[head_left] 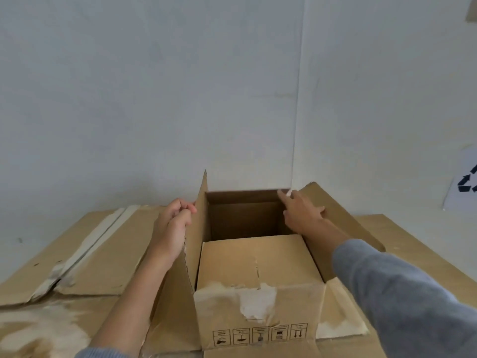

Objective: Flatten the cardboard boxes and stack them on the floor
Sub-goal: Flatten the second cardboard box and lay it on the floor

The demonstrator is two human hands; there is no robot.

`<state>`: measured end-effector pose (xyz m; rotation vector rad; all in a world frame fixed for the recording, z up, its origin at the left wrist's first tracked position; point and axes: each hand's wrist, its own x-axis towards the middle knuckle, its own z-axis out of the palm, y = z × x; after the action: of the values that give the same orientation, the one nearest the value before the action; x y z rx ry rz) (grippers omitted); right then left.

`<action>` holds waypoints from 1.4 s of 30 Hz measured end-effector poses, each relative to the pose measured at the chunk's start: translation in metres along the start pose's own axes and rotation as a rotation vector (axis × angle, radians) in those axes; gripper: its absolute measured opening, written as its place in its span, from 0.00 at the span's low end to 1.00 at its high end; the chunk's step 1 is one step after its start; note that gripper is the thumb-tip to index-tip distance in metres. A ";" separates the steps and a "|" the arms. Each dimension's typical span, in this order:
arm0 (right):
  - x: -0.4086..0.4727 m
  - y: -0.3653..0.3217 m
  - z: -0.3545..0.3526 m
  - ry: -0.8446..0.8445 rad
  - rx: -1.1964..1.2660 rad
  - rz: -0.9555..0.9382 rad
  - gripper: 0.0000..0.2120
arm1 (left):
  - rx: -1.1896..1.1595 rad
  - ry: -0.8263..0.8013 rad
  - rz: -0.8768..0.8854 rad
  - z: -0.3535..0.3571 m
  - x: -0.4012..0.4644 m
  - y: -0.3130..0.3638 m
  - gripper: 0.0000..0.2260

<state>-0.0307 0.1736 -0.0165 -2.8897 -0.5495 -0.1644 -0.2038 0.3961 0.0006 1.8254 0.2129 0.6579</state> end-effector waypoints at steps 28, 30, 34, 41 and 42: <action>-0.084 -0.028 -0.111 0.295 0.434 -0.422 0.11 | -0.241 0.012 0.067 0.032 -0.045 0.041 0.28; -0.087 -0.027 -0.125 0.335 0.470 -0.396 0.11 | -0.149 0.083 0.187 0.036 -0.042 0.048 0.31; -0.087 -0.017 -0.144 0.387 0.486 -0.348 0.14 | -0.058 0.172 0.425 0.042 -0.041 0.077 0.23; -0.095 0.003 -0.155 0.574 0.689 -0.272 0.14 | 0.075 0.124 0.712 0.065 -0.051 0.140 0.09; -0.098 0.007 -0.158 0.602 0.708 -0.274 0.14 | 0.057 0.118 0.728 0.069 -0.052 0.146 0.08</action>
<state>-0.1301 0.0994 0.1224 -1.9411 -0.6962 -0.6907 -0.2353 0.2637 0.1023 1.9108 -0.3838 1.2715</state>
